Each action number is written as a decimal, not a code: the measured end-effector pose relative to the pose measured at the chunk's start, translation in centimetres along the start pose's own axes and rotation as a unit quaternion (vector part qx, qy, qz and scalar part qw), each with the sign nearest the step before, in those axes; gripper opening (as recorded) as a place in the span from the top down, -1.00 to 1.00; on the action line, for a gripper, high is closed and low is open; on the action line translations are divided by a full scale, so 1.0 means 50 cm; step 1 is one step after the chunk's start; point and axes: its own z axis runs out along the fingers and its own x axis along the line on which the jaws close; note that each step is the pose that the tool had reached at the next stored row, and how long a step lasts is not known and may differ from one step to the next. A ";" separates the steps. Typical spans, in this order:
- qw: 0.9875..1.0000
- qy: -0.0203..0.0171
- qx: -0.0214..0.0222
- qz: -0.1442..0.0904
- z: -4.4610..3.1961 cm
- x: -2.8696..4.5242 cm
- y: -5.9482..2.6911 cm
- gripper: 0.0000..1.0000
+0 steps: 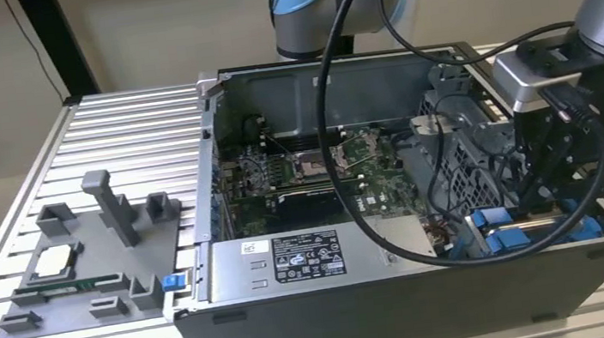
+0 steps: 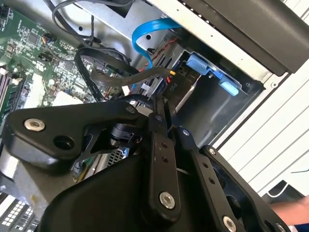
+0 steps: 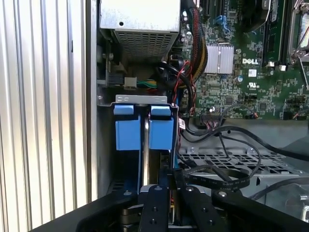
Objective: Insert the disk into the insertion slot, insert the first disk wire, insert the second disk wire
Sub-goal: 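Insert the second disk wire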
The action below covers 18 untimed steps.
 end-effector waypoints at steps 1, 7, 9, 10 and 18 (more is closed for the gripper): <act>1.000 0.000 0.000 0.000 0.000 0.000 0.000 1.00; 1.000 0.000 0.000 0.000 0.002 0.000 -0.002 1.00; 1.000 0.000 0.000 0.000 0.002 0.000 -0.003 1.00; 1.000 0.000 0.000 0.000 0.003 0.000 -0.003 1.00; 1.000 0.000 0.001 0.000 0.006 0.000 -0.004 1.00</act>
